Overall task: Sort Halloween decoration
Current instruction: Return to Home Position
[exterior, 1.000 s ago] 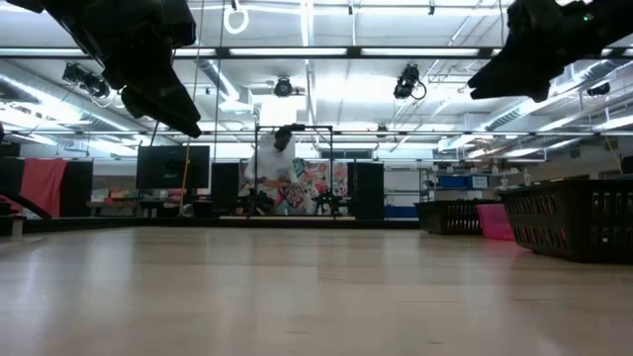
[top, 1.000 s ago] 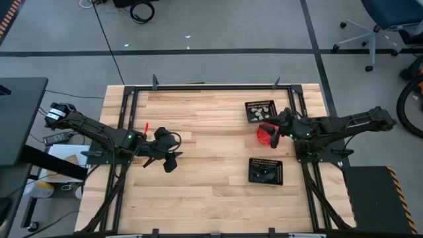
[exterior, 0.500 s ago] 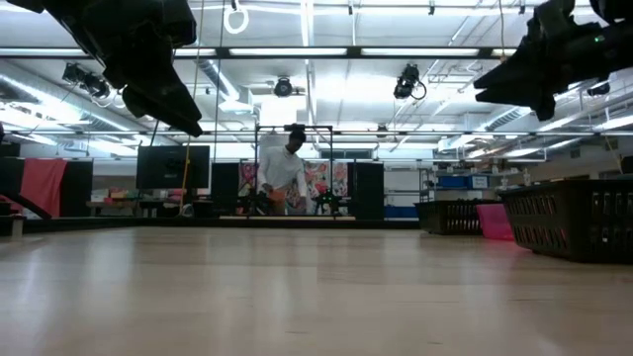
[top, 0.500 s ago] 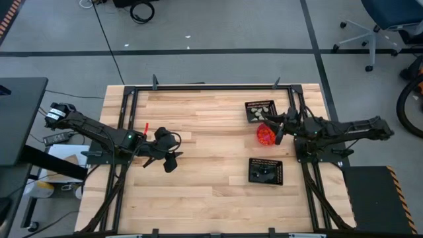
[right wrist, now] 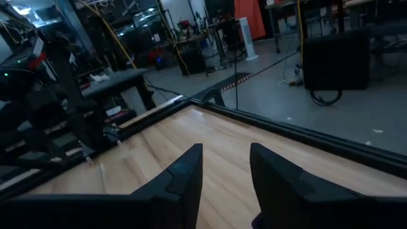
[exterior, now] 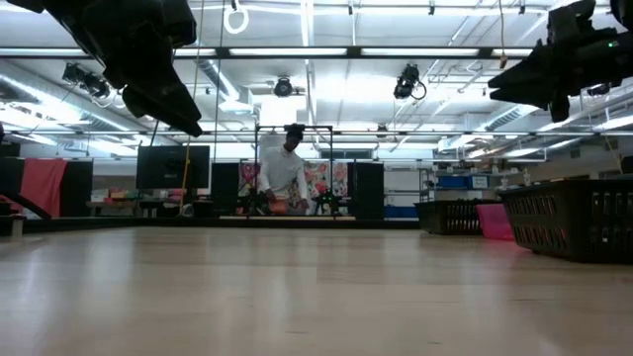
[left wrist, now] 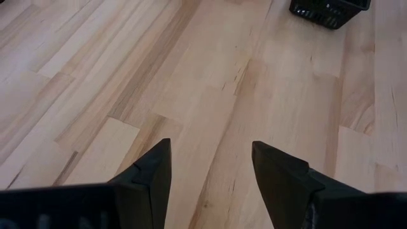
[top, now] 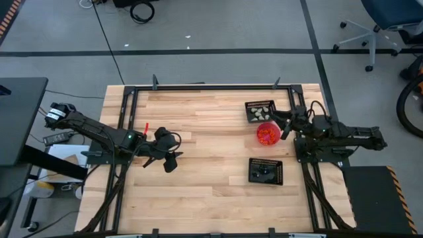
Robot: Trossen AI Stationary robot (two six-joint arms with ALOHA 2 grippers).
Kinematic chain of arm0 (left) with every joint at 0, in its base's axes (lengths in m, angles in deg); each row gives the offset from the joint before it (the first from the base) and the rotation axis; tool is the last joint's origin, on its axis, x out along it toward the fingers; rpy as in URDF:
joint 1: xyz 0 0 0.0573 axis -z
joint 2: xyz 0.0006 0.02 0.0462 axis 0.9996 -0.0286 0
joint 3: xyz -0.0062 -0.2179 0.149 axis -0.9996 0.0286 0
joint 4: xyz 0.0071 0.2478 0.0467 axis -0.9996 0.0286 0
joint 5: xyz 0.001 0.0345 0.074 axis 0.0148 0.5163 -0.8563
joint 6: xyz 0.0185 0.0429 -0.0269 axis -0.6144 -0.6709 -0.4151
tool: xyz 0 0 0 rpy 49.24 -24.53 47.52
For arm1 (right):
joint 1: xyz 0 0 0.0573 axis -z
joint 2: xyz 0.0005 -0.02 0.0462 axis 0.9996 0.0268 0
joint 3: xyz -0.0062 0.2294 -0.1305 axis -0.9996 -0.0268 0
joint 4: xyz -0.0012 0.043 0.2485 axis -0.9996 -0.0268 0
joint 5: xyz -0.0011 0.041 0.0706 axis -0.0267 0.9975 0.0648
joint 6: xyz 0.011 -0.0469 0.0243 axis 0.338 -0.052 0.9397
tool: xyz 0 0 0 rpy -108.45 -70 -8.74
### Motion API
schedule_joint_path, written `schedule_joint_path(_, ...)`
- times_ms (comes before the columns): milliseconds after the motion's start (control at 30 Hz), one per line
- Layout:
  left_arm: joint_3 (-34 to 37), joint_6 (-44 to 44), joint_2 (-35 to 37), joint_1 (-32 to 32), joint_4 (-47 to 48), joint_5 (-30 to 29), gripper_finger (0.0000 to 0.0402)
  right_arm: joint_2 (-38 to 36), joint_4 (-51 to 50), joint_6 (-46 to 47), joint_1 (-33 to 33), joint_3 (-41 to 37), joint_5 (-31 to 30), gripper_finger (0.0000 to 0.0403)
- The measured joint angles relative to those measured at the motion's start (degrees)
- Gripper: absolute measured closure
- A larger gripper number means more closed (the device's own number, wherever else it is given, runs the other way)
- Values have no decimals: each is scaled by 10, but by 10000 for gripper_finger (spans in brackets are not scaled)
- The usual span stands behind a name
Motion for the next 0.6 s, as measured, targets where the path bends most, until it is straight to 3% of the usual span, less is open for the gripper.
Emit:
schedule_joint_path(200, 0, 0, 0, 0, 0, 0, 209, -48, -54, 4, 7, 0, -6, 269)
schedule_joint_path(600, 0, -47, 0, 0, -3, -18, 209, -47, -47, 17, 11, -15, 2, 270)
